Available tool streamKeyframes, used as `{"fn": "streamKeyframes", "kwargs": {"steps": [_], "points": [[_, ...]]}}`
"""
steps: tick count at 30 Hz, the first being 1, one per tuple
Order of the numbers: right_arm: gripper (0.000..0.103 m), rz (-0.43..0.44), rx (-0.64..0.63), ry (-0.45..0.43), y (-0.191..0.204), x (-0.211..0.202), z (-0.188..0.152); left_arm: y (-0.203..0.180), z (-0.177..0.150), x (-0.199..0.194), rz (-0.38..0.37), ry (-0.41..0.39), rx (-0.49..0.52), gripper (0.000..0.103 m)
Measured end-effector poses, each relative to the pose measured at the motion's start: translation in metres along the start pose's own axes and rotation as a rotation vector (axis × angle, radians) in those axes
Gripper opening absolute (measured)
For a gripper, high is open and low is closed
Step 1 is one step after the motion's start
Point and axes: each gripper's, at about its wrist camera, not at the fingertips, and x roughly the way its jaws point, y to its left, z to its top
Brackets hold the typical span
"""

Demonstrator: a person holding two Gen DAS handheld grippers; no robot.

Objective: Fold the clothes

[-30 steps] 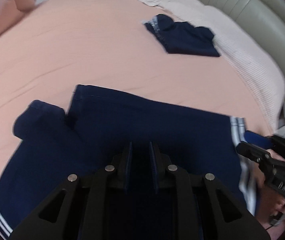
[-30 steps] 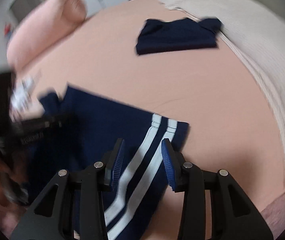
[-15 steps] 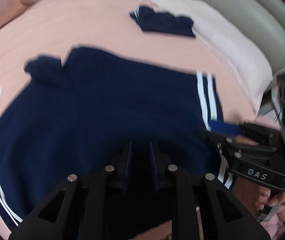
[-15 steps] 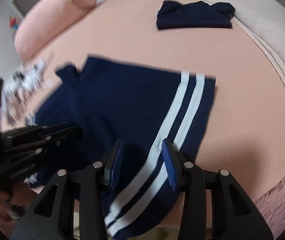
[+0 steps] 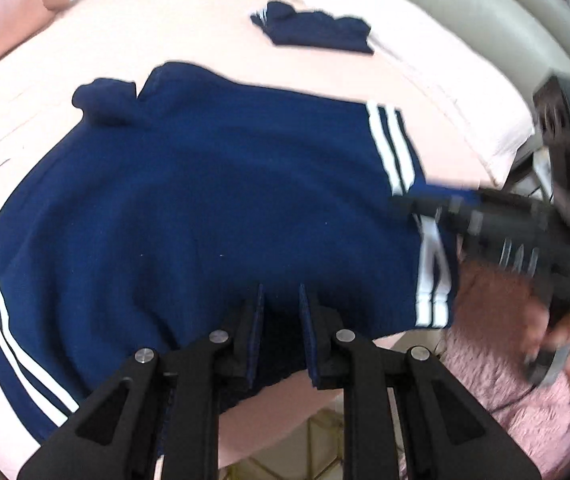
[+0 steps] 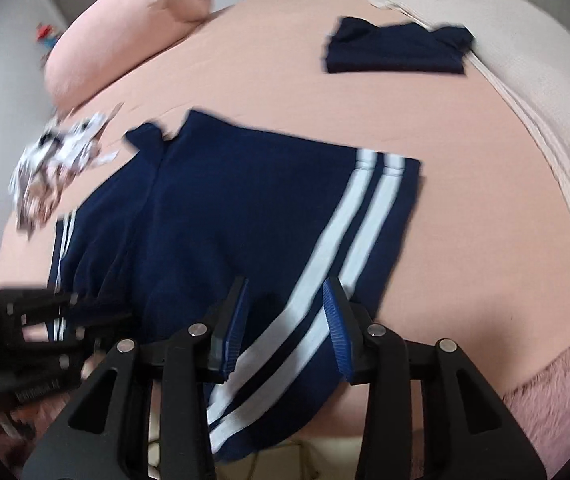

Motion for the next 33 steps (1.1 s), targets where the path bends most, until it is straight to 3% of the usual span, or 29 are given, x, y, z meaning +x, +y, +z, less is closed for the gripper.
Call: {"fn": "streamKeyframes", "kwargs": {"steps": [5, 10, 13, 15, 20, 24, 28, 30, 33], "points": [[0.040, -0.114, -0.106, 0.038, 0.020, 0.006, -0.012, 0.001, -0.005, 0.009, 0.013, 0.040, -0.017, 0.020], [0.040, -0.087, -0.070, -0.001, 0.021, -0.007, -0.015, 0.012, -0.009, -0.008, -0.075, -0.060, -0.097, 0.021], [0.041, -0.117, -0.128, 0.076, 0.035, 0.014, -0.017, 0.018, -0.009, 0.005, -0.070, -0.014, -0.128, 0.022], [0.041, -0.140, -0.184, 0.083, 0.044, 0.014, -0.017, 0.018, -0.007, -0.001, -0.071, -0.039, -0.116, 0.022], [0.042, -0.032, -0.166, 0.011, 0.047, 0.000, -0.008, 0.024, -0.014, -0.007, -0.063, -0.076, -0.126, 0.023], [0.043, -0.098, -0.296, 0.086, 0.066, 0.018, -0.012, 0.035, -0.023, -0.011, -0.083, -0.063, -0.155, 0.023], [0.044, -0.034, -0.265, 0.118, 0.057, 0.003, -0.003, 0.046, -0.017, -0.021, -0.075, -0.078, -0.156, 0.025], [0.044, -0.012, -0.251, 0.088, 0.050, -0.009, 0.012, 0.059, -0.003, -0.024, -0.090, -0.099, -0.177, 0.026], [0.045, 0.009, -0.250, 0.019, 0.053, -0.022, 0.053, 0.085, 0.021, -0.029, -0.041, -0.135, -0.195, 0.027]]}}
